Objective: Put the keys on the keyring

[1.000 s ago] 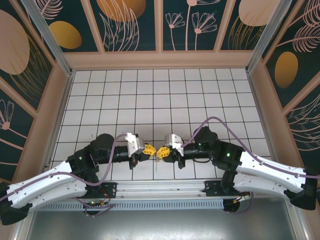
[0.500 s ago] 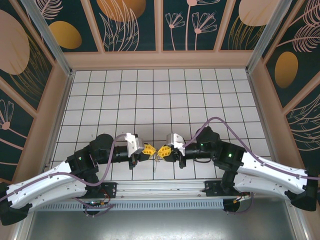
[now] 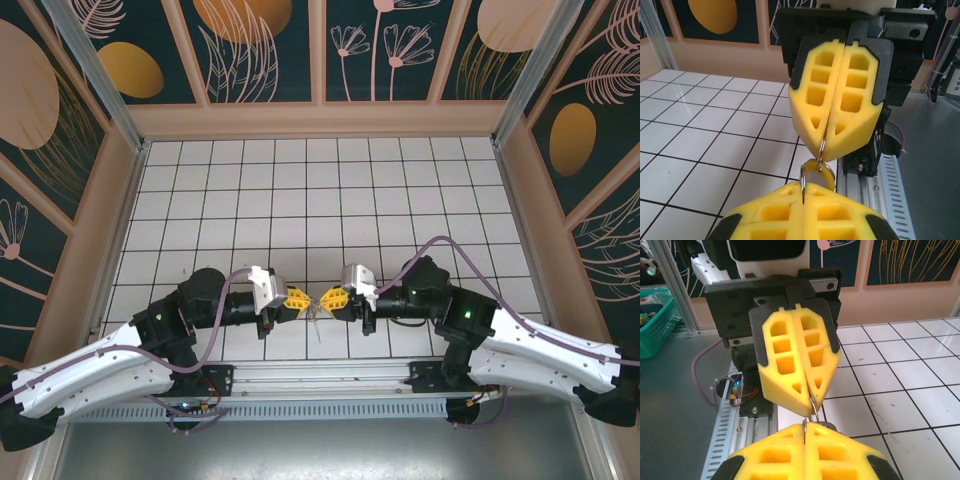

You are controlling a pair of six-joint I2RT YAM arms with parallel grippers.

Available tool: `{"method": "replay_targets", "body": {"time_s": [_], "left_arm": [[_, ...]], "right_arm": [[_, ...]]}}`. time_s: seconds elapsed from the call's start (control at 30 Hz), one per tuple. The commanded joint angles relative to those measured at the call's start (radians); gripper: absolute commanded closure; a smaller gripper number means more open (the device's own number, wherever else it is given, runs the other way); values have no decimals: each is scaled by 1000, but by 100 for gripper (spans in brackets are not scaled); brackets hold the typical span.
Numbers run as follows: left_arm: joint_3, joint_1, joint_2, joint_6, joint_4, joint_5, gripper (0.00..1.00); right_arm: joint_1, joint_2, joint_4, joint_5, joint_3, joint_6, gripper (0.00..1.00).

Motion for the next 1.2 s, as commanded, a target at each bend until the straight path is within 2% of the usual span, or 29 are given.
{"method": "replay_targets", "body": {"time_s": [0.0,0.53,1.17], "left_arm": [[-5,1,-13,9,50,23,100],[-7,1,-9,8,53,26,100],[-10,1,-10,10,57,21,100]], "right_arm": [[-6,-11,36,23,-14,5,100],[-12,-22,62,57,-35,3,100],[-20,-6,64,-6,-25,11,100]]}}
